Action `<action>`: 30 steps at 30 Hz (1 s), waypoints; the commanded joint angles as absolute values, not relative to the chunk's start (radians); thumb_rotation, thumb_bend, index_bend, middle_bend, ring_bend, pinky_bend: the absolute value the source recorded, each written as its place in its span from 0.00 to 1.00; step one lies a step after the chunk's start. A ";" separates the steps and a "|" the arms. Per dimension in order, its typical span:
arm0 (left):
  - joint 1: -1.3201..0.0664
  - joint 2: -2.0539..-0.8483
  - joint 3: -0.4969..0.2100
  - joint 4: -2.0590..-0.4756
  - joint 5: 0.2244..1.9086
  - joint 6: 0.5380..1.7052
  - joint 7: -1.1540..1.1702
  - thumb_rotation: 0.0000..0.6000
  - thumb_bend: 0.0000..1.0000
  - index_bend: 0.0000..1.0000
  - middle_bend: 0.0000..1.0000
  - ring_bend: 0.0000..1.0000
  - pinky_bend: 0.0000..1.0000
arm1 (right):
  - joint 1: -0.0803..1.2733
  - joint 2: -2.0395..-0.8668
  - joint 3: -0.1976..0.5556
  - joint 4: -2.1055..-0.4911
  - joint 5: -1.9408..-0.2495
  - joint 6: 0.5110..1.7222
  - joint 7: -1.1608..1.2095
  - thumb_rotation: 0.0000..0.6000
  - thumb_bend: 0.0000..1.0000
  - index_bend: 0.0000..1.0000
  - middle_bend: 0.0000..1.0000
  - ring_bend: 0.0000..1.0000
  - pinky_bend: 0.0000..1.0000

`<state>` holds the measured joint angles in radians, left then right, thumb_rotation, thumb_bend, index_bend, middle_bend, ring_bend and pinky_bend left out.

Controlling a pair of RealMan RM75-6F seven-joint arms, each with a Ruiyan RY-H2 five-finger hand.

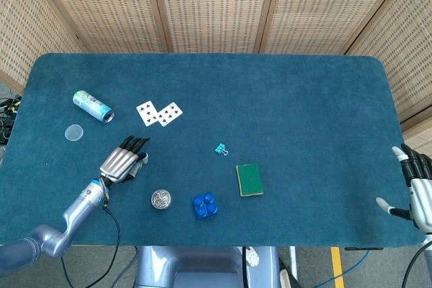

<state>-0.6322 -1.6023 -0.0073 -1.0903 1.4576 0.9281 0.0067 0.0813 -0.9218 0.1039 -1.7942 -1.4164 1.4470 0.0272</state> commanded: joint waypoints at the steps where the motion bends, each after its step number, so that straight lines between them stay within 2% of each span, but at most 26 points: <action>1: -0.630 -1.602 -0.005 -1.087 1.455 0.925 0.003 1.00 0.77 0.41 0.00 0.00 0.00 | 0.082 -0.923 0.103 -1.794 -1.418 1.446 0.025 1.00 0.00 0.00 0.00 0.00 0.00; 25: -0.612 -1.575 0.014 -1.067 1.444 0.903 -0.015 1.00 0.77 0.44 0.00 0.00 0.00 | 0.081 -0.923 0.103 -1.796 -1.418 1.447 0.023 1.00 0.00 0.00 0.00 0.00 0.00; 30: -0.601 -1.562 0.009 -1.071 1.465 0.949 -0.064 1.00 0.75 0.44 0.00 0.00 0.00 | 0.081 -0.923 0.103 -1.797 -1.417 1.447 0.022 1.00 0.00 0.00 0.00 0.00 0.00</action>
